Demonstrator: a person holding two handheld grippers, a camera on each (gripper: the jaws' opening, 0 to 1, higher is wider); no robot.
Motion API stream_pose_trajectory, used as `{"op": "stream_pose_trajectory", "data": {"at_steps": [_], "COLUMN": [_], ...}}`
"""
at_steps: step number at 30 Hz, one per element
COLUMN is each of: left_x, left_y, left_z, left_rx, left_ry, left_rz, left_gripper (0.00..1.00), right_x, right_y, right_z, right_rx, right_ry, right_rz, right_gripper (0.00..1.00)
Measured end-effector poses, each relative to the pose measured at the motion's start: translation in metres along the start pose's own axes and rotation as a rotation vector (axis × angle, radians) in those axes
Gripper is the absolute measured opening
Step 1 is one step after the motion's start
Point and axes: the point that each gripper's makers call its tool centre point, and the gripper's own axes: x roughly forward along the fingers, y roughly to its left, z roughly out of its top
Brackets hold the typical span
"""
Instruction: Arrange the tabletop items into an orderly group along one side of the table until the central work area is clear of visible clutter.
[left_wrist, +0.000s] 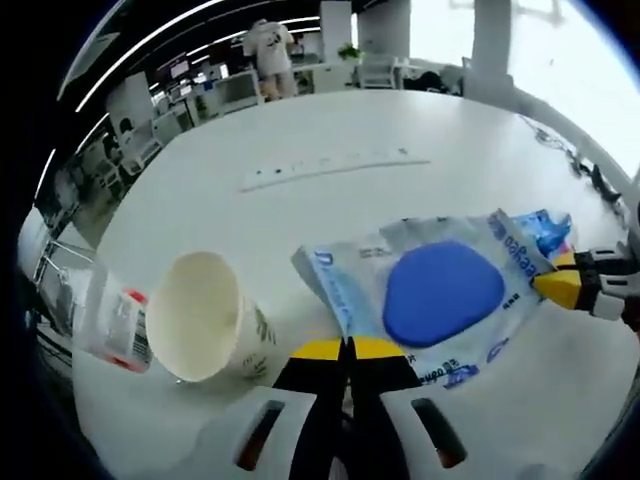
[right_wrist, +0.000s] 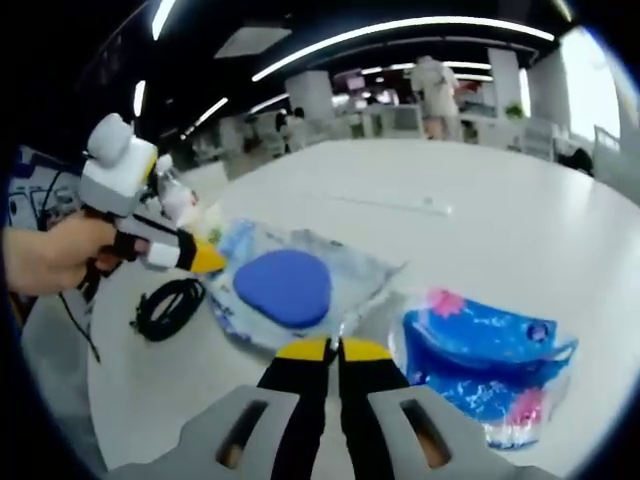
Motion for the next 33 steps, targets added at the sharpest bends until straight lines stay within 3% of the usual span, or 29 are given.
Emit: {"op": "stream_pose_trajectory", "data": {"at_steps": [12, 23, 33], "left_x": [0.003, 0.007, 0.007], "left_y": [0.002, 0.005, 0.005], "left_z": [-0.004, -0.008, -0.006], "left_rx": [0.014, 0.011, -0.003], "left_ry": [0.005, 0.018, 0.0], "left_rz": [0.013, 0.022, 0.027], "left_gripper": [0.0, 0.0, 0.0], "right_x": [0.005, 0.003, 0.001], "right_y": [0.001, 0.002, 0.005], "right_z": [-0.01, -0.018, -0.018], "right_rx": [0.04, 0.177, 0.18], "right_ry": [0.018, 0.002, -0.012], "right_rz": [0.004, 0.0, -0.007], "right_gripper": [0.0, 0.02, 0.11]}}
